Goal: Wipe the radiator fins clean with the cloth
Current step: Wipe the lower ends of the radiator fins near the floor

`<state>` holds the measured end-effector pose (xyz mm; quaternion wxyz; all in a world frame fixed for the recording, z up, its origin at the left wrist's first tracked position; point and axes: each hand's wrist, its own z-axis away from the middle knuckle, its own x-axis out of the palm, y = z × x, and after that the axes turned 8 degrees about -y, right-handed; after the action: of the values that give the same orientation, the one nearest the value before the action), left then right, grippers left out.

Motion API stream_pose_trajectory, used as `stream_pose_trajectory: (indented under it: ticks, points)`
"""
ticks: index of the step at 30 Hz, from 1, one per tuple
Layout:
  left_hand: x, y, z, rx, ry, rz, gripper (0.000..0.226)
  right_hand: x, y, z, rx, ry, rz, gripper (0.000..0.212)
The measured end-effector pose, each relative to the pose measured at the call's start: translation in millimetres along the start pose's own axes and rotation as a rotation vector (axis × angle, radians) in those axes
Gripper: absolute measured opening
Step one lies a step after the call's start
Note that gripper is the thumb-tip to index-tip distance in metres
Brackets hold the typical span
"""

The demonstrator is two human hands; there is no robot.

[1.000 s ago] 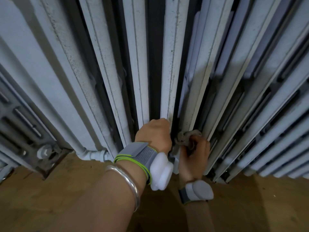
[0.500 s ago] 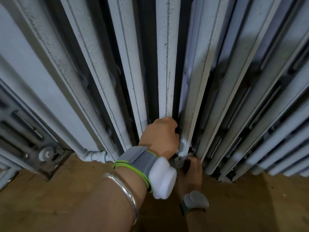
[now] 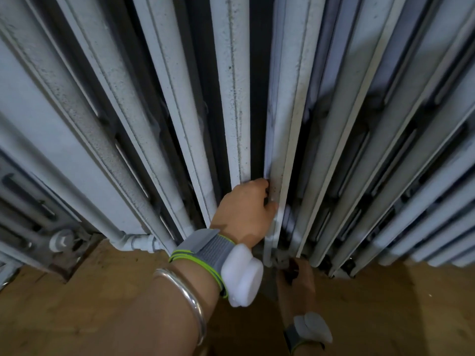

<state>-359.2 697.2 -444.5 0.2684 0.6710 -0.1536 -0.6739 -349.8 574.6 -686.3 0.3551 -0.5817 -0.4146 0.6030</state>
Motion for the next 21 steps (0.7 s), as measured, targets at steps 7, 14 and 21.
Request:
stream_pose_trajectory:
  ticks: [7, 14, 21]
  points:
    - [1.9, 4.3, 0.6, -0.002, 0.009, -0.032, 0.021, -43.6, -72.0, -0.9, -0.32, 0.368, -0.034, 0.033]
    - [4.2, 3.9, 1.1, 0.004, 0.033, -0.052, 0.02, -68.6, -111.8, -31.6, -0.589, 0.391, -0.015, 0.022]
    - [7.5, 2.9, -0.9, 0.009, 0.06, -0.066, 0.02, -50.3, -80.7, -37.6, -0.489, 0.287, 0.021, 0.029]
